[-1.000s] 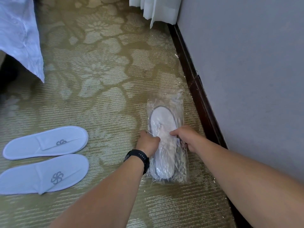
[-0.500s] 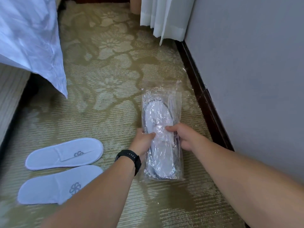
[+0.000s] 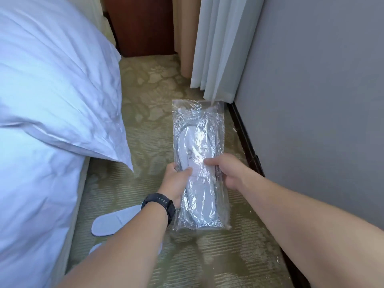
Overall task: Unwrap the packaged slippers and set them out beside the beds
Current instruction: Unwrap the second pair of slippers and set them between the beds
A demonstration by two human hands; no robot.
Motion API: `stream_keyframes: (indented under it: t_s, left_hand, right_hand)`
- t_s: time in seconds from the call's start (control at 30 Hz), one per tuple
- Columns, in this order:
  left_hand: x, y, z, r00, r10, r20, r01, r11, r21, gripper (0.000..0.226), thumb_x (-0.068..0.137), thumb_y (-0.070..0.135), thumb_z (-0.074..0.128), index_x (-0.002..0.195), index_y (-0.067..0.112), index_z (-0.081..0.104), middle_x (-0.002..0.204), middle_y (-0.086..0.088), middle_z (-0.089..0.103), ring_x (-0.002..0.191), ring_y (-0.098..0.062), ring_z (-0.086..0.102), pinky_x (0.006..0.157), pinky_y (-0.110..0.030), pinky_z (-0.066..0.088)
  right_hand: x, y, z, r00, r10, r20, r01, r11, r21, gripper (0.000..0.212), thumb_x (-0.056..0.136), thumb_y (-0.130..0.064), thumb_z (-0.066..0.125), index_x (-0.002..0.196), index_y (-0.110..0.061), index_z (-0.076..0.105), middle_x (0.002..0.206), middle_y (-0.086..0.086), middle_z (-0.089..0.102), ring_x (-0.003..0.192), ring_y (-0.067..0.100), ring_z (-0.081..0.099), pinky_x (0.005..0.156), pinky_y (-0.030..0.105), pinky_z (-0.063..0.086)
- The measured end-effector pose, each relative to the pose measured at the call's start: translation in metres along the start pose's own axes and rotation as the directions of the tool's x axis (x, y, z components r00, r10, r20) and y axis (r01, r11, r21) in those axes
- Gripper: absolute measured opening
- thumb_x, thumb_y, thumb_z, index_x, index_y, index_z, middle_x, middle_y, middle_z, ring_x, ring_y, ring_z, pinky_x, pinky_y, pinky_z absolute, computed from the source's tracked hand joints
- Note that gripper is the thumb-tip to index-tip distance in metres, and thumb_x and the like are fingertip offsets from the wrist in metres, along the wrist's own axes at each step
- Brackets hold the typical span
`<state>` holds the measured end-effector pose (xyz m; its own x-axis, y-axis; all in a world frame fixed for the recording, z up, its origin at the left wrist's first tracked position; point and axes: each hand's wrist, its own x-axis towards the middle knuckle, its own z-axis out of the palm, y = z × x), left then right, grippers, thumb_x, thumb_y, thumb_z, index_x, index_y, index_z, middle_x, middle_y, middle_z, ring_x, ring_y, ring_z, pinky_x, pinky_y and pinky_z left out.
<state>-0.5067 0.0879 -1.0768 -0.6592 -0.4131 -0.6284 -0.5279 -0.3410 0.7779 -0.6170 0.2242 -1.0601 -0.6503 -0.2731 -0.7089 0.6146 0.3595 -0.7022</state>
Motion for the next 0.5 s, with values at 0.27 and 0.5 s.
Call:
stream_keyframes:
  t_s: [0.27, 0.5]
  left_hand:
    - [-0.118, 0.158, -0.029, 0.997, 0.08, -0.009, -0.08, 0.997, 0.006, 0.087, 0.084, 0.036, 0.073, 0.161, 0.023, 0.033, 0.156, -0.011, 0.051, 0.141, -0.034, 0.053, 0.118, -0.063, 0.041]
    - [-0.235, 0.318, -0.053, 0.978, 0.205, -0.03, -0.205, 0.978, 0.031, 0.056, 0.081, 0.033, 0.072, 0.132, 0.02, 0.053, 0.13, -0.006, 0.069, 0.117, -0.026, 0.067, 0.104, -0.049, 0.053]
  right_hand:
    - [-0.141, -0.14, 0.007, 0.994, -0.067, 0.088, 0.065, 0.997, 0.028, 0.043, 0.086, -0.024, 0.084, 0.116, -0.006, 0.06, 0.11, 0.006, 0.064, 0.092, 0.022, 0.063, 0.095, 0.04, 0.049]
    - [-0.283, -0.28, 0.013, 0.973, -0.197, 0.124, 0.186, 0.978, 0.093, 0.023, 0.087, -0.005, 0.073, 0.109, -0.003, 0.065, 0.101, 0.017, 0.057, 0.072, 0.029, 0.047, 0.07, 0.041, 0.042]
